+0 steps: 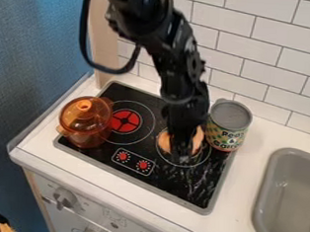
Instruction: Moved the yellow object to the right corner
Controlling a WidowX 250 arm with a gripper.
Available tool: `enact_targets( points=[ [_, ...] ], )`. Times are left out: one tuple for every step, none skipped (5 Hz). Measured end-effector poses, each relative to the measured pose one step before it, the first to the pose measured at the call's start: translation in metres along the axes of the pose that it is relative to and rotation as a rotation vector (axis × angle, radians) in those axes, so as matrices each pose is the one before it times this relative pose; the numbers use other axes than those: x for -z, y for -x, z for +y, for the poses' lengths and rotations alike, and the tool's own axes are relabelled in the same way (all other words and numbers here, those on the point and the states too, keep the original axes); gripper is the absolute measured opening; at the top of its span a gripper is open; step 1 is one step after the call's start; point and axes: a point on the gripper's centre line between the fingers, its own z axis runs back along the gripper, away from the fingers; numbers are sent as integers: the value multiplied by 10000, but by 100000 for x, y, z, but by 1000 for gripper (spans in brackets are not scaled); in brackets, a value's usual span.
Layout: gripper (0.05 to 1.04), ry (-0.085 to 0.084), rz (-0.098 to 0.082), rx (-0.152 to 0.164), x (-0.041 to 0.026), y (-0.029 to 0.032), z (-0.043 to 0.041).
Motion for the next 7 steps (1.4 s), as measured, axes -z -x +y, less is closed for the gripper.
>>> enact_targets(
  points=[
    [662,180,115,12,1801,1102,-1678],
    [662,246,285,34,2221,696,-543],
    [662,170,236,-144,1510,335,-5],
    [709,1,85,-30,517,-208,379],
    [894,71,120,35,39,-95,24],
    [1004,-9,97,42,-85,155,-184],
    [1001,-341,-175,146,-1582,-129,-46]
  ],
)
